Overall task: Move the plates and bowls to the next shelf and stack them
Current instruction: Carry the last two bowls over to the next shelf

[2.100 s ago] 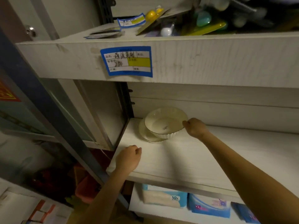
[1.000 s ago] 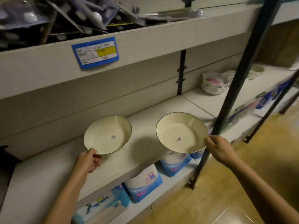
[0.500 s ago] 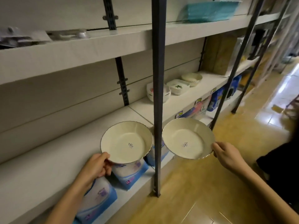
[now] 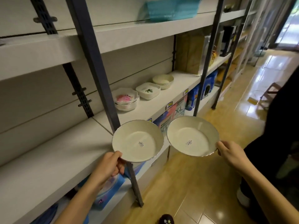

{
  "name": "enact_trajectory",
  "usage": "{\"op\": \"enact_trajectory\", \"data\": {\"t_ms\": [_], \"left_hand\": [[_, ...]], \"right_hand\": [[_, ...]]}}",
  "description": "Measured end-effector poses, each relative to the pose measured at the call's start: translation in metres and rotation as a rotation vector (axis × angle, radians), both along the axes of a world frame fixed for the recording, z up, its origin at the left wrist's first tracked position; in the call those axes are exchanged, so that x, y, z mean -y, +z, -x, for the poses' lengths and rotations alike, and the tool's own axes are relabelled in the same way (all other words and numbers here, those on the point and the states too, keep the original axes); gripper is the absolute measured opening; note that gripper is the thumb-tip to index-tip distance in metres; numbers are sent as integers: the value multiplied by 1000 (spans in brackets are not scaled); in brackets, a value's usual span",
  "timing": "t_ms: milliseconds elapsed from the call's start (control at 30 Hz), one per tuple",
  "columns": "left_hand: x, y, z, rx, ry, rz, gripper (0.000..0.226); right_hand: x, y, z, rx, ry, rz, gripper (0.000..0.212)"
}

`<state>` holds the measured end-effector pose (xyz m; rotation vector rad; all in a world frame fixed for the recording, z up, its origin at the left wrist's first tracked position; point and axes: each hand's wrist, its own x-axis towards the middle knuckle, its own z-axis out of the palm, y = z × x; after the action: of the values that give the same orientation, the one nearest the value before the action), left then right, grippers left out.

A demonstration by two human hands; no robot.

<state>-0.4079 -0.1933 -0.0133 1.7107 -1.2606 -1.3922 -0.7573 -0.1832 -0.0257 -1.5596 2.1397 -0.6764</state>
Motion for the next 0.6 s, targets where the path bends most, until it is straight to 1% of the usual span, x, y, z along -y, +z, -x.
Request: {"op": "enact_trajectory", "data": {"t_ms": [200, 400, 600], "left_hand": [[83, -12, 49, -6, 24, 24, 37], [183, -8, 86, 42, 26, 64, 35], [263, -3, 111, 13, 96, 85, 36]], "right_hand": [[59, -8, 52, -5, -60, -10, 39], [171, -1, 91, -17, -44, -11, 39], [274, 9, 103, 72, 24, 8, 41]]}}
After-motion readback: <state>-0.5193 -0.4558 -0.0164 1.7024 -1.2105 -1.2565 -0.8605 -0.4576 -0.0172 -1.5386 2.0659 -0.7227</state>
